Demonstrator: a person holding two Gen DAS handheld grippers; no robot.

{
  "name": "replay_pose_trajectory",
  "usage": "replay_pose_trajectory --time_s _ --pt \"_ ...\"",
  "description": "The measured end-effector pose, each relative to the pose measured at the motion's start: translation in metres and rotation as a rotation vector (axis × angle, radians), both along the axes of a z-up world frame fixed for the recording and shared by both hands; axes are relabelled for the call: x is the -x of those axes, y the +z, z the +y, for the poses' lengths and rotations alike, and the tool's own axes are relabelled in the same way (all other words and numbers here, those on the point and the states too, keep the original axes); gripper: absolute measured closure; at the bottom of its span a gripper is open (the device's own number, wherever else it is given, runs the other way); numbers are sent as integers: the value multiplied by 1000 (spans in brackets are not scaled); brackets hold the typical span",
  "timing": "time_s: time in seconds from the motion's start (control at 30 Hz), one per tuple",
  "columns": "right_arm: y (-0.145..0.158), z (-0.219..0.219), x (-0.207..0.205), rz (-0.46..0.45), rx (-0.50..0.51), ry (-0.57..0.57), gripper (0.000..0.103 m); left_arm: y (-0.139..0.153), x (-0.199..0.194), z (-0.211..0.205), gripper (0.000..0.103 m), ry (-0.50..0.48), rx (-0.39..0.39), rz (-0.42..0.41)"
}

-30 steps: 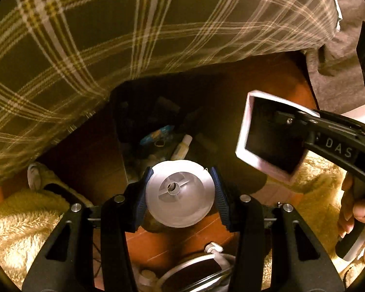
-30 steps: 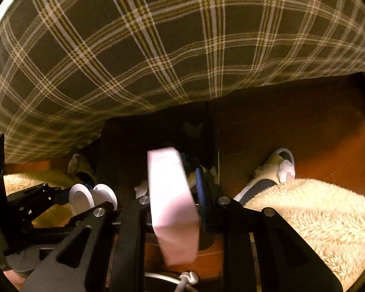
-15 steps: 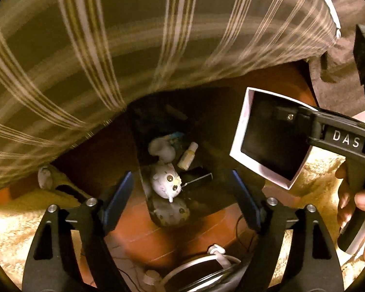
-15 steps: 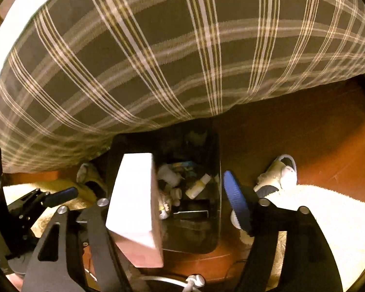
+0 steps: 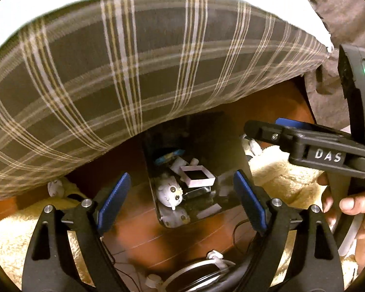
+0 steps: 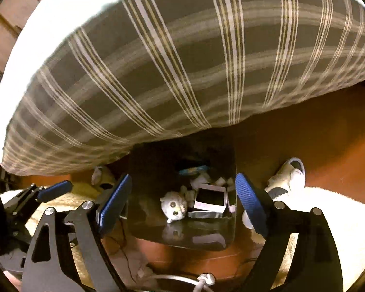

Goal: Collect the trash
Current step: 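Raise both open tools back over the bed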

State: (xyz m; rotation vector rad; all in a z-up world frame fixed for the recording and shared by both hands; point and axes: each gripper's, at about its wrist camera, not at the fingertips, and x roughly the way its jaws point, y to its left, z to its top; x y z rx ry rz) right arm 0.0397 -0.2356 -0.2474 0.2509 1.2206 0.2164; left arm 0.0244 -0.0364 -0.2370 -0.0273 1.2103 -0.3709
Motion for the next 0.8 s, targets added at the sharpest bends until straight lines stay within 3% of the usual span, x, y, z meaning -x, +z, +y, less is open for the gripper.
replay_pose_trajectory --time_s 0.13,0.3,0.5,0.67,0.8 --pt "44 0 2 -100 22 16 15 28 2 5 20 -11 7 -53" --pt "102 -7 -1 -257 55 9 7 76 -2 10 11 -3 -25 -176" --pt "166 -15 -36 -409 77 11 4 133 -30 28 8 37 -15 -288" --pt "189 -17 -81 -445 58 24 4 162 -73 36 8 73 -35 -342" --pt "190 -11 -124 -449 93 28 4 174 -115 39 8 102 -31 -357"
